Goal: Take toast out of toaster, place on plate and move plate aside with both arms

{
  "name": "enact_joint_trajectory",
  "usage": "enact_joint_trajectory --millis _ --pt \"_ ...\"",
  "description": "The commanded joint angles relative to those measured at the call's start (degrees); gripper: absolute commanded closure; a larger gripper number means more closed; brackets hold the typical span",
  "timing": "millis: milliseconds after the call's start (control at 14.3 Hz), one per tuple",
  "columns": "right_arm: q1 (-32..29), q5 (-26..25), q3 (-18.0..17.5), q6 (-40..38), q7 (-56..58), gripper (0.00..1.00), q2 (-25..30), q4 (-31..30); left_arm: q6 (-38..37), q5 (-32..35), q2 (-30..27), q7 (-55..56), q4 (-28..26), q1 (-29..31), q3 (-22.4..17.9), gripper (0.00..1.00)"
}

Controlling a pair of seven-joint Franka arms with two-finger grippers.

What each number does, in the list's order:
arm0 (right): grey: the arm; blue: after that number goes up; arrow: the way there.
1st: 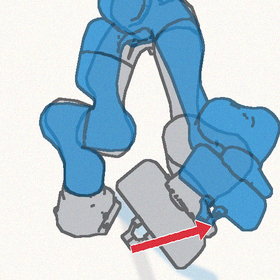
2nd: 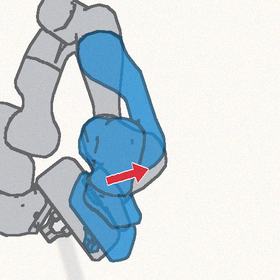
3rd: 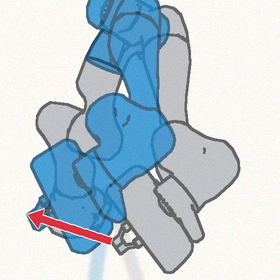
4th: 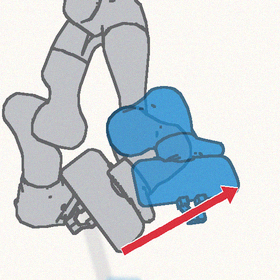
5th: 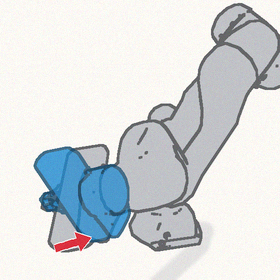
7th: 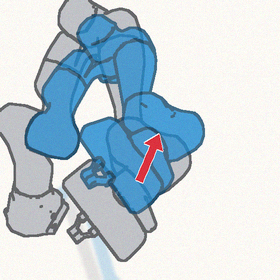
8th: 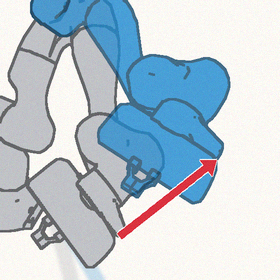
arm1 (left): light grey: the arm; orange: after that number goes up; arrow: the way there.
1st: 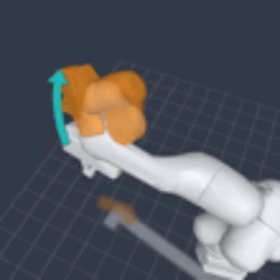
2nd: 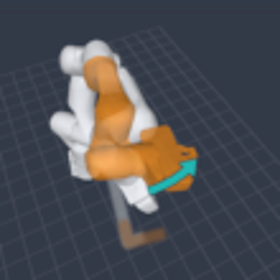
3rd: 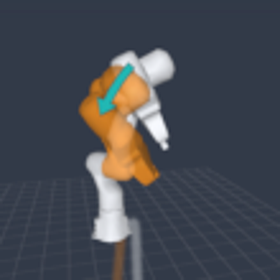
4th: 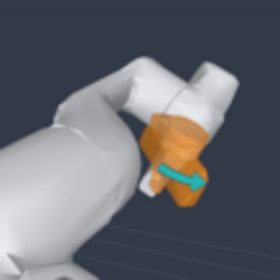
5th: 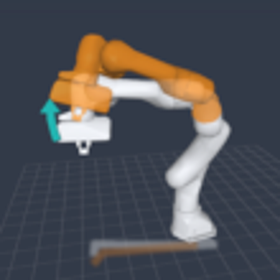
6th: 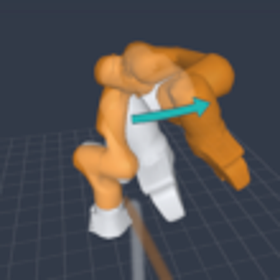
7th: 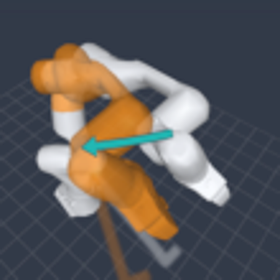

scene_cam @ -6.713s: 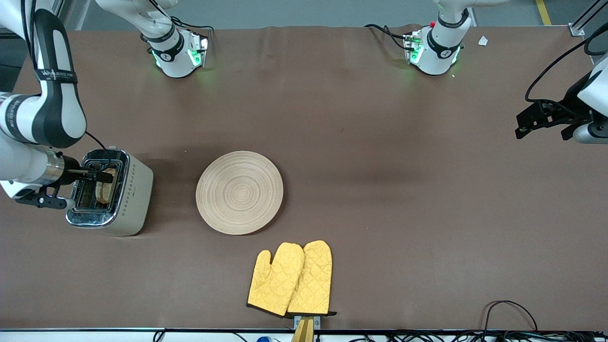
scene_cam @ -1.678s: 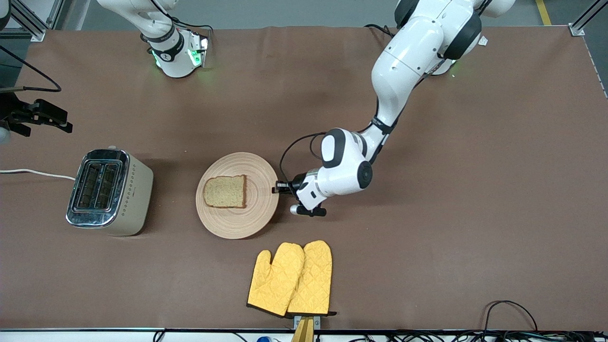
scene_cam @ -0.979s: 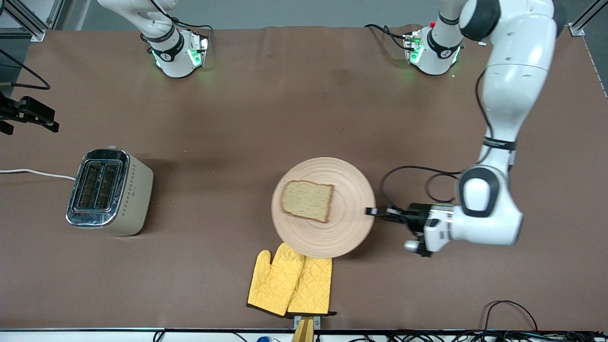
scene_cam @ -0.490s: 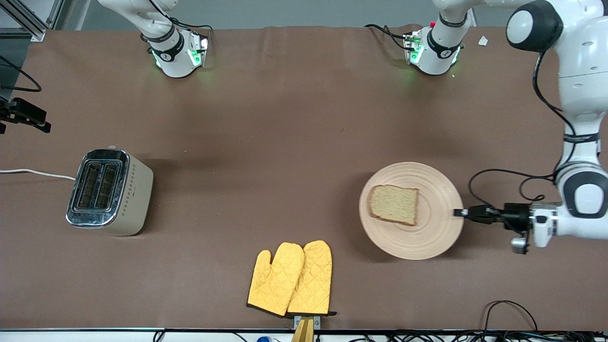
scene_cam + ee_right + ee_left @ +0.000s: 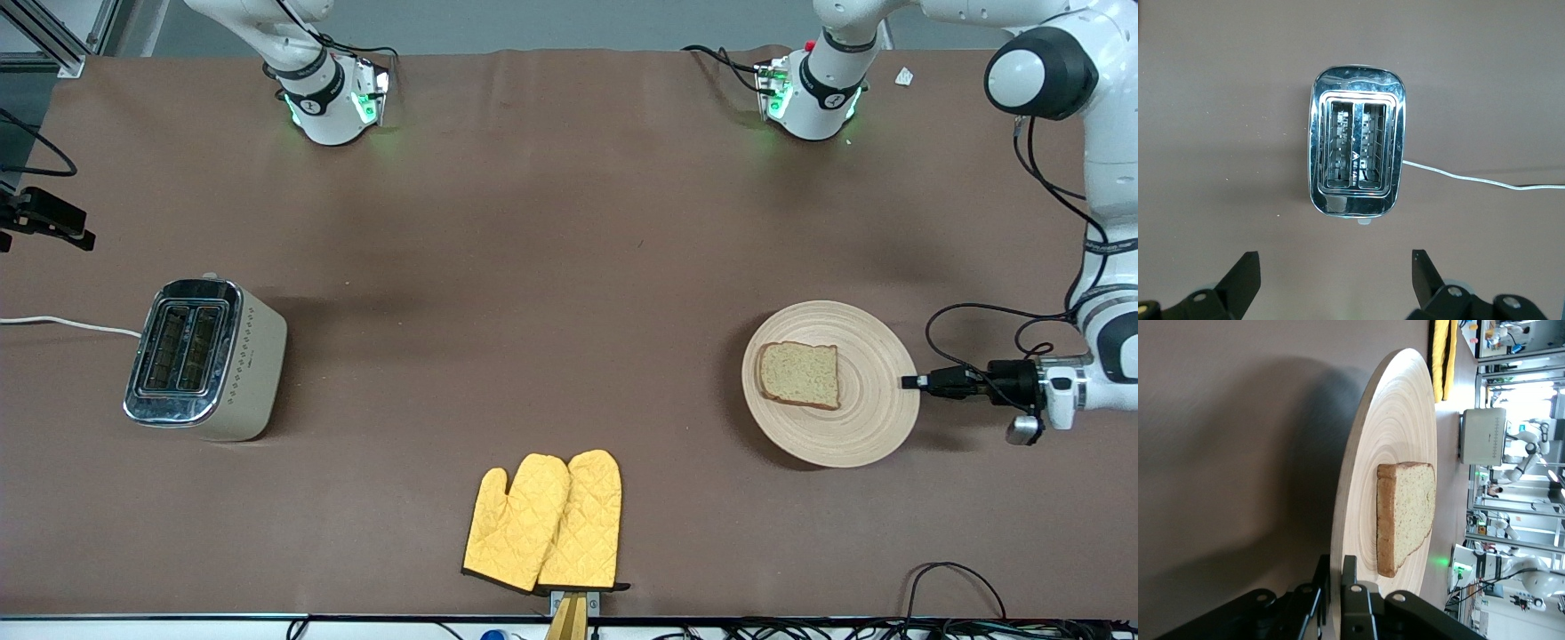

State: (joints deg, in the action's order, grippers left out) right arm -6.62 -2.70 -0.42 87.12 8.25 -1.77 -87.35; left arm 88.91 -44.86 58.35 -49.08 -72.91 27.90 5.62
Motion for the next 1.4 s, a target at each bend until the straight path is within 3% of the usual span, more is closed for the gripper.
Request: enact_joint_trajectory --millis 0,70,140,210,490,699,909,1189,1329 --pt "-1.7 -0.3 -2.0 -0.4 -0.2 0.00 0.1 0.2 -1.0 -0.3 1.2 -1.2 0.8 0.5 1.0 0.96" --pt "-1.6 -0.3 -1.9 -0.4 -0.2 0.00 0.1 0.2 -1.1 -0.2 1.1 -1.2 0.8 0.5 0.4 0.60" --pt "-1.6 -0.3 -1.9 -0.4 -0.2 0.00 0.1 0.2 -1.2 -0.2 0.8 -1.1 0.8 0.6 0.2 0.07" --pt "-1.6 -0.3 -1.9 -0.4 -0.2 0.00 0.1 0.2 -1.3 0.3 0.5 -1.0 1.1 0.5 0.1 0.00" --pt "-0.9 -0.3 -1.9 -0.4 -0.3 0.00 0.1 0.2 -1.5 12.2 -4.2 5.1 6.7 -3.7 0.4 0.00" --pt "-0.9 -0.3 -1.9 -0.5 -0.3 0.00 0.1 0.2 0.3 20.0 -11.6 7.4 8.7 -9.9 0.2 0.00" --pt "-1.0 -0.3 -1.9 -0.5 -0.3 0.00 0.1 0.2 2.4 32.1 -20.2 9.8 9.0 -17.7 0.1 0.00" --pt "-1.1 -0.3 -1.9 -0.5 -0.3 0.00 0.1 0.2 0.5 42.3 -28.7 22.1 8.7 -26.2 0.1 0.00" --pt "-1.0 -0.3 -1.8 -0.3 -0.2 0.00 0.1 0.2 -1.2 42.8 -32.0 33.9 8.7 -28.1 0.4 0.00"
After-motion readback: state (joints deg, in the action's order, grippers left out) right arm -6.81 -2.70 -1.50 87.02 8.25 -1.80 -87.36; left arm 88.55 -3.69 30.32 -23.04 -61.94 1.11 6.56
